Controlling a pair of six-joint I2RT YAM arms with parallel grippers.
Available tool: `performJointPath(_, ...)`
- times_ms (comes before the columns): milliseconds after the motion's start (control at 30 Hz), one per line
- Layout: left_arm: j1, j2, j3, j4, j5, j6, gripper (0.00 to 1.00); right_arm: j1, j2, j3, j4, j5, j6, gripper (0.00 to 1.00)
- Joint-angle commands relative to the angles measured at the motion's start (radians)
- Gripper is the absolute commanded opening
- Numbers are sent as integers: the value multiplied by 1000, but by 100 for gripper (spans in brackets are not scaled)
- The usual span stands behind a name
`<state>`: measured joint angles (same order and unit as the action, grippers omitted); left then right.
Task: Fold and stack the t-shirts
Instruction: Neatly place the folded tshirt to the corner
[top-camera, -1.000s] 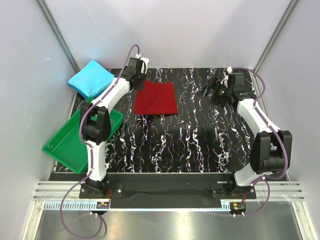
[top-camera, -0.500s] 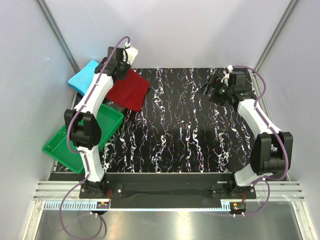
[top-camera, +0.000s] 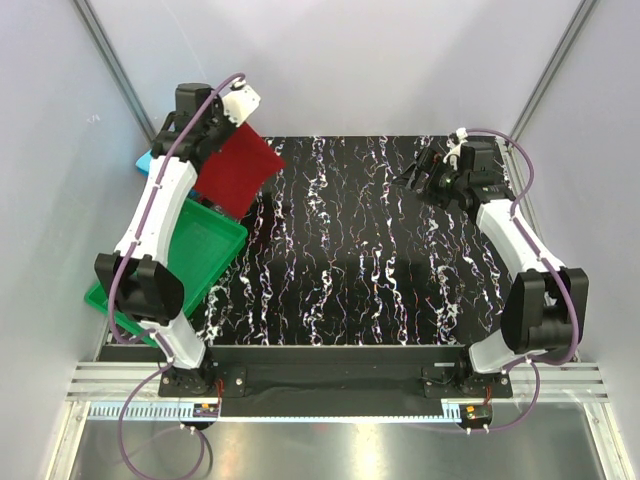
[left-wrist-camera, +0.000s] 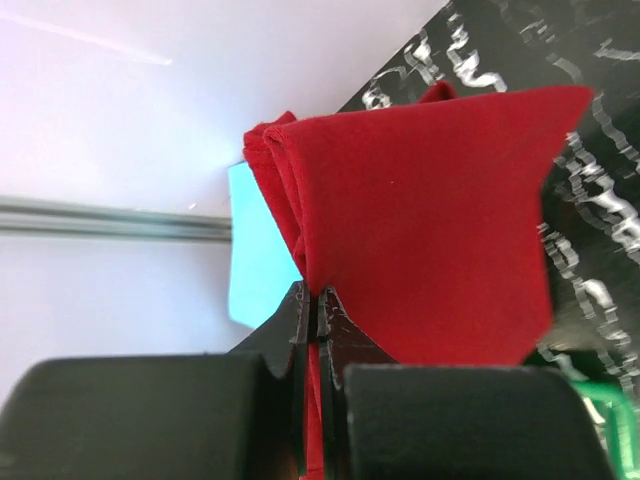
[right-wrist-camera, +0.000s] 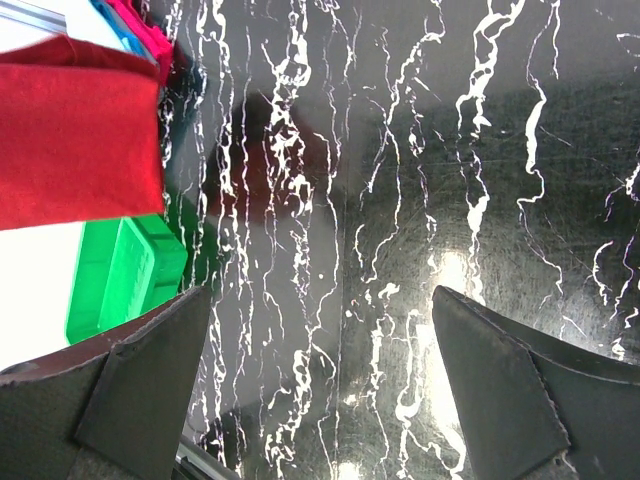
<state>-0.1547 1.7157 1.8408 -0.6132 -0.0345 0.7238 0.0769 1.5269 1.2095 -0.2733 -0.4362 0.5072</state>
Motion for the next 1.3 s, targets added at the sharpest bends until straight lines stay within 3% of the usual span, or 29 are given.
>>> performJointPath(0, 43, -48, -3, 69, 28, 91, 0, 6, -59, 9, 43, -12, -4, 100)
performJointPath(467, 80, -113, -54, 174, -13, 241, 0, 4, -86, 7, 45, 5, -21, 100)
performJointPath(667, 93, -133, -134, 326, -58, 351, 0, 4, -85, -8, 51, -16, -16, 100)
performJointPath(900, 141, -44, -83, 346, -25, 431, 0, 4, -122, -1, 57, -10, -18, 100)
performJointPath(1267, 174, -174, -179, 392, 64, 516, 0, 6, -120, 5, 69, -7, -16, 100)
